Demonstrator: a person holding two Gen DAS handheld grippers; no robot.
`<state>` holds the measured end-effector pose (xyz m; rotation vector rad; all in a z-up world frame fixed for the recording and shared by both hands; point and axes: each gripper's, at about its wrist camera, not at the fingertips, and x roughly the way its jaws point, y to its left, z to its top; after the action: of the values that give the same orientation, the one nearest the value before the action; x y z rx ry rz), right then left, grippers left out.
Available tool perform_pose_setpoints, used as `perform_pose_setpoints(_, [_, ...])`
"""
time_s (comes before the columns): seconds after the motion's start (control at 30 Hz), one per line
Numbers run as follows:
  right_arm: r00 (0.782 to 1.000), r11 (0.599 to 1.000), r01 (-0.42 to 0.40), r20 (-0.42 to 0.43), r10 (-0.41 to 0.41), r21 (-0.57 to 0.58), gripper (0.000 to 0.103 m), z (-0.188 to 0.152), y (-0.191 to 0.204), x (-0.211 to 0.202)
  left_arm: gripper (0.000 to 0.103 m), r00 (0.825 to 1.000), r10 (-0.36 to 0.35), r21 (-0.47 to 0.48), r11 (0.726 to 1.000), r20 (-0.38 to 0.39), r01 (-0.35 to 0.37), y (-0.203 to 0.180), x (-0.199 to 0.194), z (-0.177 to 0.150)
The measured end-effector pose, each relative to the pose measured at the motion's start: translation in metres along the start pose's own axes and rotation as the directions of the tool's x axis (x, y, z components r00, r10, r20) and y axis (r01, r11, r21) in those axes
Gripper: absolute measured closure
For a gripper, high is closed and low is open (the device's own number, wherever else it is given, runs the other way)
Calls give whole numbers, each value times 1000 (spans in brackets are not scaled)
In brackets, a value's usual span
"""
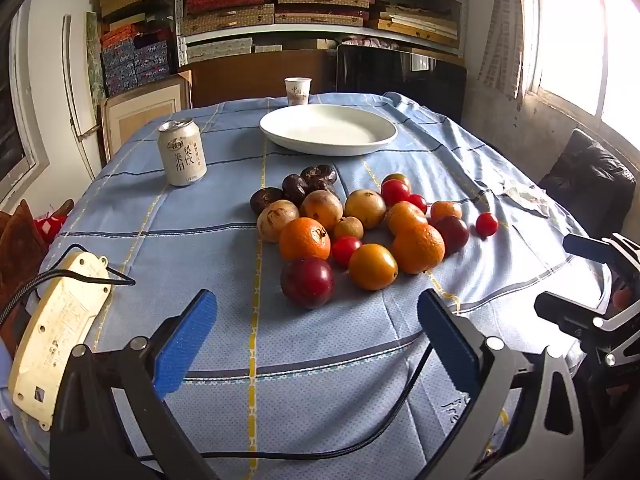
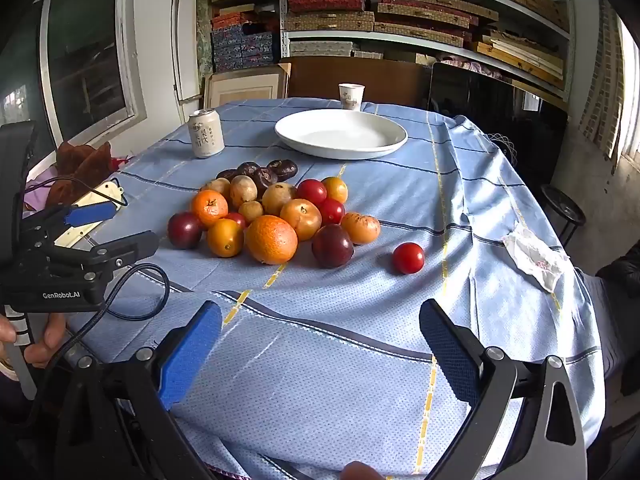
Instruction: Organize fruits
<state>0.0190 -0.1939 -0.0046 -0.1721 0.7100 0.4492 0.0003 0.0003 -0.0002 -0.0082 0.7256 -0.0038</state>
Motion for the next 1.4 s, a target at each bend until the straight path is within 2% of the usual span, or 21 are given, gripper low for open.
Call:
perform_pose_setpoints(0.37, [1000,1000,1,1,-1,0,4,1,1,1,5,1000,0,-9,1000,-12,0,-2,11,0])
perform_pose_setpoints(1.4, [1000,1000,1,-4,-1,-8,4,3,4,1,5,999,22,-8,1000,-29,-22,6,9,-5])
